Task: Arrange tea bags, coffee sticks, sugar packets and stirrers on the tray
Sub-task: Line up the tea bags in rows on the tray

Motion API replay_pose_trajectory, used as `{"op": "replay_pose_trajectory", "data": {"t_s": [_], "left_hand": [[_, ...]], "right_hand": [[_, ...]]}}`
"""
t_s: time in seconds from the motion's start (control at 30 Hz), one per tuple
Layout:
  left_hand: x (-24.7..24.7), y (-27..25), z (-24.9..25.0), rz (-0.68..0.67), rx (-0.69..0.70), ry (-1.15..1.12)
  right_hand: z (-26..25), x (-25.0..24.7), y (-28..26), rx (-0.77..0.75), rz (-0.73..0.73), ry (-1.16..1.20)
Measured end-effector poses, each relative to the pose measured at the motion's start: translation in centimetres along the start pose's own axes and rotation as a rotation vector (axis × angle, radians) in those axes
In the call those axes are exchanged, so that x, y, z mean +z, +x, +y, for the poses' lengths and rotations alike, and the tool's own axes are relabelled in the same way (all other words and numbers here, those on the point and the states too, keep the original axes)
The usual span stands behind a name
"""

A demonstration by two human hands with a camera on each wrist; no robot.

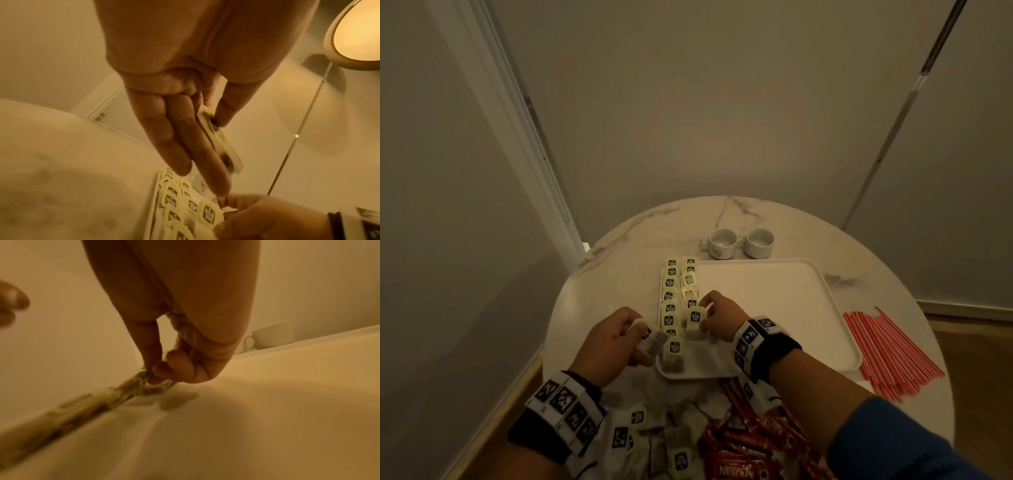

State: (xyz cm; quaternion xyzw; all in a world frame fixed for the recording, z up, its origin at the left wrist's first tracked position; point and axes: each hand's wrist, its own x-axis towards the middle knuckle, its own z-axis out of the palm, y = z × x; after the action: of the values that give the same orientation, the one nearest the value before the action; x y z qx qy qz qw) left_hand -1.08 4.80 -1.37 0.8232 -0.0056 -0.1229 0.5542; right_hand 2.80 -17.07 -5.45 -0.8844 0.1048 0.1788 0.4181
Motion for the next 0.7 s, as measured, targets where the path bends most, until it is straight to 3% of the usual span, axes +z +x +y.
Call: {"op": "replay_pose_trajectory", "data": {"t_s": [0.23,0.7], "left_hand": [[0.0,0.5,0.3,-0.065,-0.001,-0.012],[0.1,1.2,0.0,-0.071,0.021,-0.02]], "right_hand": [[-0.6,0.5,1.2,0.027,0.042,-0.048],[-0.5,1.2,1.8,0.122,0.13,-0.052]]}}
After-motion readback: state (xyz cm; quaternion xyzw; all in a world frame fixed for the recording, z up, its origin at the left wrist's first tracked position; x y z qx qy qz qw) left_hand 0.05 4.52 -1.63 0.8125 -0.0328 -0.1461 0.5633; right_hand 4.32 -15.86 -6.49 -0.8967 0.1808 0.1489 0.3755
